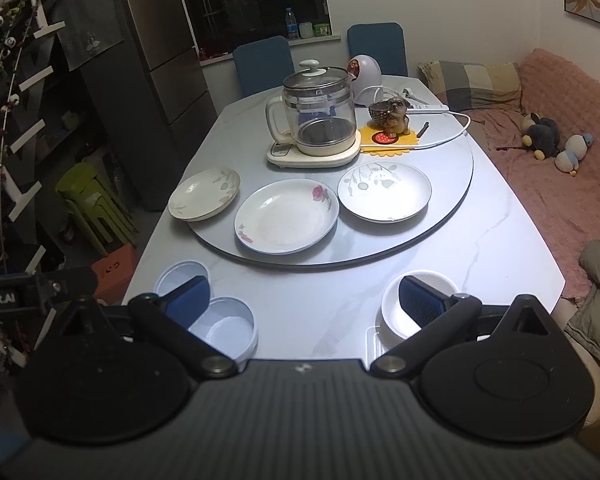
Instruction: Organize plates and bowls
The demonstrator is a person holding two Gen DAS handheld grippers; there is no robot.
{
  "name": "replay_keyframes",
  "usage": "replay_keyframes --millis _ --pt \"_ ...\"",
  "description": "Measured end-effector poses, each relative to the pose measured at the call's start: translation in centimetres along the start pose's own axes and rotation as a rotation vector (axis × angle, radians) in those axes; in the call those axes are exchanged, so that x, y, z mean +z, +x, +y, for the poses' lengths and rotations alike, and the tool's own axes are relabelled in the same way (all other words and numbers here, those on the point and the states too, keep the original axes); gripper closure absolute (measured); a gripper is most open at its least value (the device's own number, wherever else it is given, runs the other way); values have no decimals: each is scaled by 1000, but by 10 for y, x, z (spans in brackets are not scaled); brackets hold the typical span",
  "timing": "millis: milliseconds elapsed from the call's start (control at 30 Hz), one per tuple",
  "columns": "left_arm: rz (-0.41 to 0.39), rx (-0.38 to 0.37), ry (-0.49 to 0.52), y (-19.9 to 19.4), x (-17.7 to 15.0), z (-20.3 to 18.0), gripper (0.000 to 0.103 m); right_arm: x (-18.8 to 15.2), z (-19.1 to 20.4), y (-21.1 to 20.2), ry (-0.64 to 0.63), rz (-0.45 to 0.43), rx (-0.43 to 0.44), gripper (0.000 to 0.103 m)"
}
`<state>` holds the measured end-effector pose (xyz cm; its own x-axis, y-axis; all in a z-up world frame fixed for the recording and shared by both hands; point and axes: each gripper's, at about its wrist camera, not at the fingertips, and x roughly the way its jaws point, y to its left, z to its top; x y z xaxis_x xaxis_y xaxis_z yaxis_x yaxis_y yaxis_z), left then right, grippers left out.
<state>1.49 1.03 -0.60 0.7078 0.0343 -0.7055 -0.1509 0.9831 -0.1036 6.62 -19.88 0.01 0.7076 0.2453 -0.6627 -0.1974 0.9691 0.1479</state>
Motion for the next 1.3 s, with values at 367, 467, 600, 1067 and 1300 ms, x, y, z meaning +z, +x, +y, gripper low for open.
replay_keyframes --millis 367,467,600,1067,1300 --pt "13 24 -33 4 4 -9 2 0 -22 2 0 -1 45 1" --pt "13 34 -45 6 4 -13 2 2 -32 2 3 2 59 1" --pt "14 53 -64 8 5 -16 2 5 -44 1 -7 -6 68 1" --pt "29 49 -107 26 23 -12 2 17 -50 9 -22 -26 122 2" --pt "43 6 -88 66 58 22 2 36 -25 34 -10 -45 105 2"
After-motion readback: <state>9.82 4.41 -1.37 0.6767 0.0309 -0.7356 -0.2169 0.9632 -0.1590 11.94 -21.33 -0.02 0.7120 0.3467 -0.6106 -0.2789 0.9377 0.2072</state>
